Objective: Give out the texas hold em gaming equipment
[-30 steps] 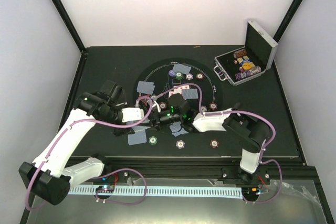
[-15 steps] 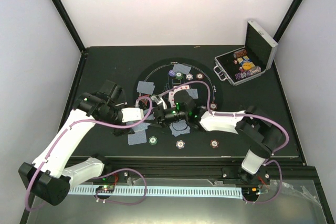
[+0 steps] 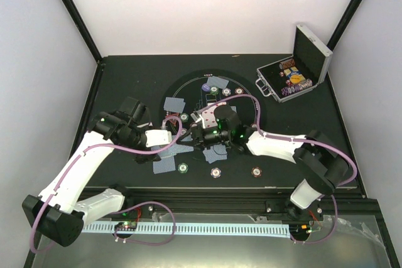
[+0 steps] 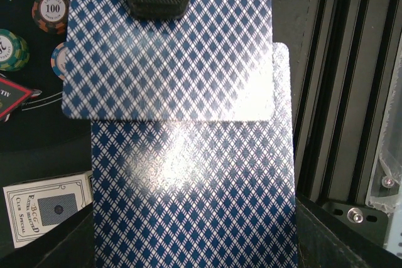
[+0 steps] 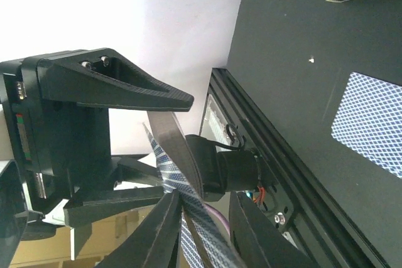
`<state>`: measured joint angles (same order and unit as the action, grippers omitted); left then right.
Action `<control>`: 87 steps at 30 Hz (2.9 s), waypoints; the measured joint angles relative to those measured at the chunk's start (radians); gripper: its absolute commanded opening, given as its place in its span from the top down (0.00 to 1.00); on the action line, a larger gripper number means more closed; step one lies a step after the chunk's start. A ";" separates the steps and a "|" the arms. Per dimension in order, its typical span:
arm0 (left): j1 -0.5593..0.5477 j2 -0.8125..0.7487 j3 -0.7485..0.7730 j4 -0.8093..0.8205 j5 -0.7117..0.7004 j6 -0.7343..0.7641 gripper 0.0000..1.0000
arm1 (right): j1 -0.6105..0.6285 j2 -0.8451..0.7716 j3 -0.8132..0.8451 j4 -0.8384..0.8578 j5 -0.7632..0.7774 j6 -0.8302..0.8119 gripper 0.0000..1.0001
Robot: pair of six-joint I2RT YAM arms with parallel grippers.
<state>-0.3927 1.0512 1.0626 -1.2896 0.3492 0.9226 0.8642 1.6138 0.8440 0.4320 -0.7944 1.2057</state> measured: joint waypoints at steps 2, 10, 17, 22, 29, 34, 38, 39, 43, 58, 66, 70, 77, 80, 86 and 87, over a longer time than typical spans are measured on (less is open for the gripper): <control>0.000 0.000 0.000 0.000 0.000 0.000 0.98 | -0.006 -0.008 0.000 -0.027 0.000 -0.015 0.77; 0.000 0.000 0.000 0.000 0.000 0.000 0.99 | -0.048 -0.036 0.001 -0.146 -0.001 -0.086 0.83; 0.000 0.003 0.000 0.005 0.000 -0.004 0.98 | -0.166 -0.077 0.001 -0.223 -0.024 -0.134 0.91; 0.019 0.013 -0.016 0.022 -0.004 -0.003 0.98 | -0.339 -0.064 0.035 -0.352 -0.041 -0.230 0.93; 0.139 0.052 -0.079 0.069 -0.019 0.026 0.98 | -0.544 0.127 0.280 -0.605 0.052 -0.442 0.93; 0.279 0.060 -0.166 0.094 -0.042 0.093 0.98 | -0.591 0.312 0.457 -0.727 0.129 -0.533 0.93; 0.385 0.075 -0.222 0.129 -0.068 0.158 0.98 | -0.597 0.414 0.534 -0.807 0.180 -0.581 0.89; 0.402 0.077 -0.241 0.144 -0.079 0.171 0.98 | -0.597 0.429 0.546 -0.829 0.194 -0.593 0.86; 0.439 0.097 -0.320 0.204 -0.107 0.214 0.99 | -0.602 0.441 0.552 -0.885 0.241 -0.623 0.59; 0.454 0.195 -0.473 0.467 -0.178 0.256 0.41 | -0.619 0.170 0.465 -0.979 0.382 -0.688 0.24; 0.457 0.190 -0.482 0.487 -0.185 0.268 0.01 | -0.619 -0.031 0.352 -1.015 0.418 -0.700 0.00; 0.457 0.134 -0.444 0.410 -0.172 0.271 0.01 | -0.619 -0.097 0.327 -1.043 0.458 -0.713 0.00; 0.462 0.011 -0.296 0.233 -0.104 0.275 0.01 | -0.628 -0.274 0.284 -1.065 0.588 -0.729 0.00; 0.469 -0.021 -0.217 0.211 -0.032 0.218 0.01 | -0.650 -0.394 0.241 -1.022 0.734 -0.727 0.00; 0.479 -0.109 -0.253 0.564 0.084 -0.130 0.01 | -0.659 -0.693 -0.097 -0.697 1.125 -0.783 0.00; 0.479 -0.124 -0.299 0.664 0.092 -0.197 0.01 | -0.659 -0.727 -0.165 -0.631 1.181 -0.801 0.00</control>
<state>0.0860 0.9268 0.7639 -0.6258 0.4416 0.7258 0.2050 0.8871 0.6788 -0.1993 0.3866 0.4042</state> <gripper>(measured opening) 0.988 1.000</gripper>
